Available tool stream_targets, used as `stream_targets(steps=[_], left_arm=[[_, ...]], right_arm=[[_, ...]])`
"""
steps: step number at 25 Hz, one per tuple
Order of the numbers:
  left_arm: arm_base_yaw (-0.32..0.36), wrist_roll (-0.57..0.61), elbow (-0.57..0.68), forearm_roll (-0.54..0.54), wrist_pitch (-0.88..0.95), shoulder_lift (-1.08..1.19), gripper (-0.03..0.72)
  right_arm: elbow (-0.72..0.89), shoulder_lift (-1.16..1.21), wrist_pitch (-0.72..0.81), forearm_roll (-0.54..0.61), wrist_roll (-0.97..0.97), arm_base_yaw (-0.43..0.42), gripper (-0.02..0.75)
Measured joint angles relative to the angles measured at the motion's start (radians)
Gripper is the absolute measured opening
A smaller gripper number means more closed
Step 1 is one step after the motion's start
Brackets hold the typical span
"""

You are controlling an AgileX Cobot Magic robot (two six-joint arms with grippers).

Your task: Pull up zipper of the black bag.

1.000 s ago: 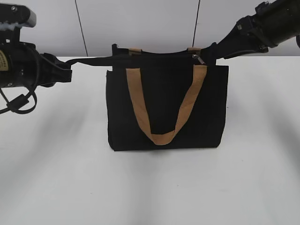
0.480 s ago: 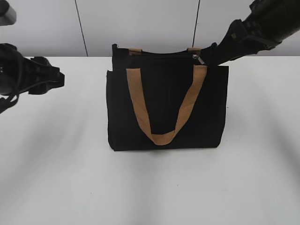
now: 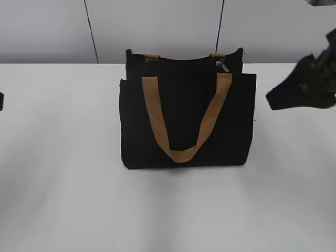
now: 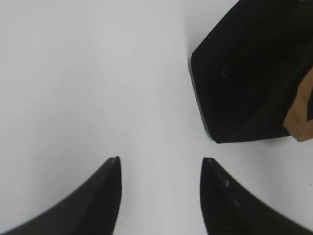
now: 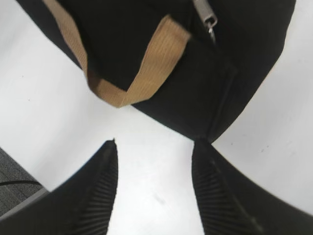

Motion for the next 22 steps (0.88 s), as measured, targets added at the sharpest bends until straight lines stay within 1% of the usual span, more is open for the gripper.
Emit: stream_targets(steps=[5,11,15,17,19,22], left_arm=[[0.000,0.014,0.010,0.012,0.106,-0.144,0.393],[0.000,0.017,0.131,0.041,0.161,-0.354,0.393],[0.000,0.021,0.168,0.040,0.218,-0.492,0.393],[0.000,0.025,0.172,0.040,0.249,-0.553,0.393],[0.000,0.028,0.180,0.040,0.283,-0.609,0.393],[0.000,0.033,0.184,0.032,0.312,-0.690,0.393]], right_arm=[[0.171,-0.254,-0.008,0.000,0.039,0.000,0.384],[0.342,-0.573,-0.021,-0.001,0.093,0.000,0.384],[0.431,-0.749,-0.019,-0.015,0.144,0.000,0.384],[0.463,-0.839,-0.009,-0.057,0.207,0.000,0.384],[0.486,-0.912,0.023,-0.133,0.292,0.000,0.379],[0.498,-1.036,0.100,-0.277,0.448,0.000,0.375]])
